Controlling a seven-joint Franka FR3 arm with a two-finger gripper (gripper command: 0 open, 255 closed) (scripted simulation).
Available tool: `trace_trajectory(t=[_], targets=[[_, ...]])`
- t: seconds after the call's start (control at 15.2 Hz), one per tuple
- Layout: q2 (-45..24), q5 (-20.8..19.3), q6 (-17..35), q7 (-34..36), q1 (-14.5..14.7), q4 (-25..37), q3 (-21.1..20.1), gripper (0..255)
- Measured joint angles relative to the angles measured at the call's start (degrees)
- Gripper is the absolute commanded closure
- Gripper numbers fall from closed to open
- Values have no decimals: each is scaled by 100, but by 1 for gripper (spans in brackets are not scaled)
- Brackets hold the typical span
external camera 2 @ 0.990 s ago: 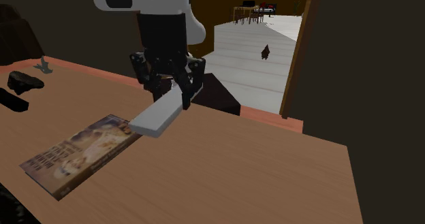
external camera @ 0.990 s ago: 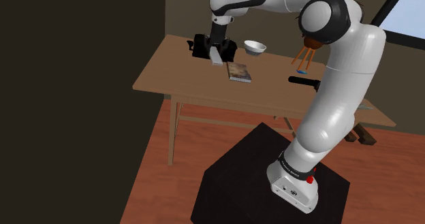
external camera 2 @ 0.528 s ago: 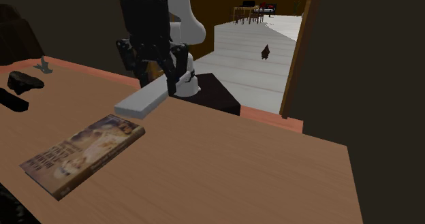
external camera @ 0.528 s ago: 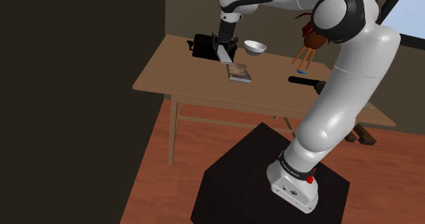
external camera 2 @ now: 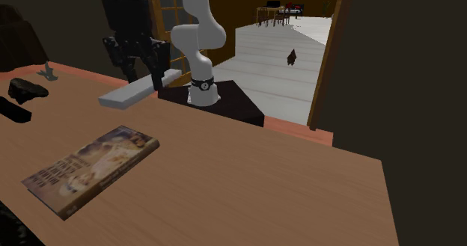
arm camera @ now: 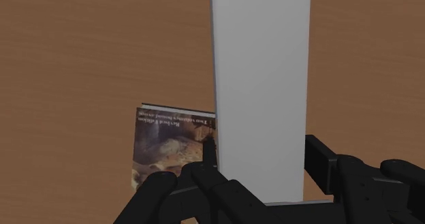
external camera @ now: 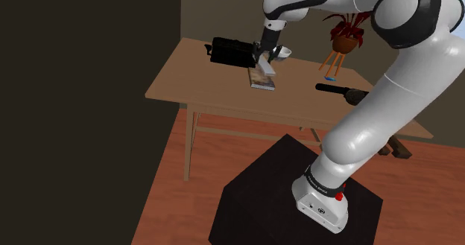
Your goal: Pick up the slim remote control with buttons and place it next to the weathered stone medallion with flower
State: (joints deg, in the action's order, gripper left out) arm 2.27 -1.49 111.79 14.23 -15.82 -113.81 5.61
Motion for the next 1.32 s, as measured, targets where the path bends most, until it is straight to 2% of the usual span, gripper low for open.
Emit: trace_trajectory(t=[0.53, 1.06, 1.32], targets=[[995, -211, 106, -825, -440, -1069, 492, 255], [1710, -542, 90, -1700, -916, -1709, 1078, 255], [1901, -738, 72, -2265, -1194, -1829, 1480, 255]])
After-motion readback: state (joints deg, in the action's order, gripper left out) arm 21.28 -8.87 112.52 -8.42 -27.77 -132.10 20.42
